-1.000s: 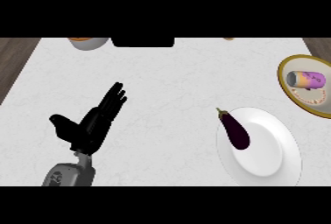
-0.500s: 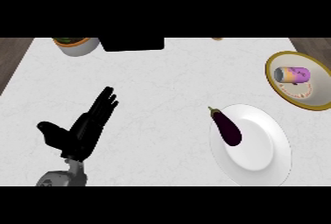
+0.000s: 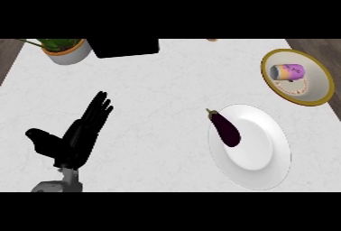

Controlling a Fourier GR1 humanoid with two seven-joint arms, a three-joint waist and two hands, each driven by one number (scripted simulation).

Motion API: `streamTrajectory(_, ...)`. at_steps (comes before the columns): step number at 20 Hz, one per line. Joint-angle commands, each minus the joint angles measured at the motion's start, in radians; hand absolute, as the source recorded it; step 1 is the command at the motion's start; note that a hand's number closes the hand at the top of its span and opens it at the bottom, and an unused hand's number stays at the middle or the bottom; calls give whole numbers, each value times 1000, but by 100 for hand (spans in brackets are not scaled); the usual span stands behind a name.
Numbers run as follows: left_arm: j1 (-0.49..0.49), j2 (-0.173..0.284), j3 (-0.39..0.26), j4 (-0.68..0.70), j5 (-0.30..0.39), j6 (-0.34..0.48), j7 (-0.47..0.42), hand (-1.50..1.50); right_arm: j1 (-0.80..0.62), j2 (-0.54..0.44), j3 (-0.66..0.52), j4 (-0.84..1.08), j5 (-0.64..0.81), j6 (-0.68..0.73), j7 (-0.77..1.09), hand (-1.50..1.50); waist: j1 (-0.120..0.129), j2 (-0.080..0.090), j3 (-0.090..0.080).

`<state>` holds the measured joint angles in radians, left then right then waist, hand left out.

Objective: Pick the can from the plate and place it in the bowl

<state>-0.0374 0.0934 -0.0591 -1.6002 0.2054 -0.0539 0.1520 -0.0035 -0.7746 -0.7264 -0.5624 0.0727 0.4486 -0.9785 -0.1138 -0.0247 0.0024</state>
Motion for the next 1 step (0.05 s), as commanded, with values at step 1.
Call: streamTrajectory(1, 25, 7, 9, 6, 1, -2, -6, 0, 185, 77, 80, -71, 24, 240, -294, 150, -24, -4, 2)
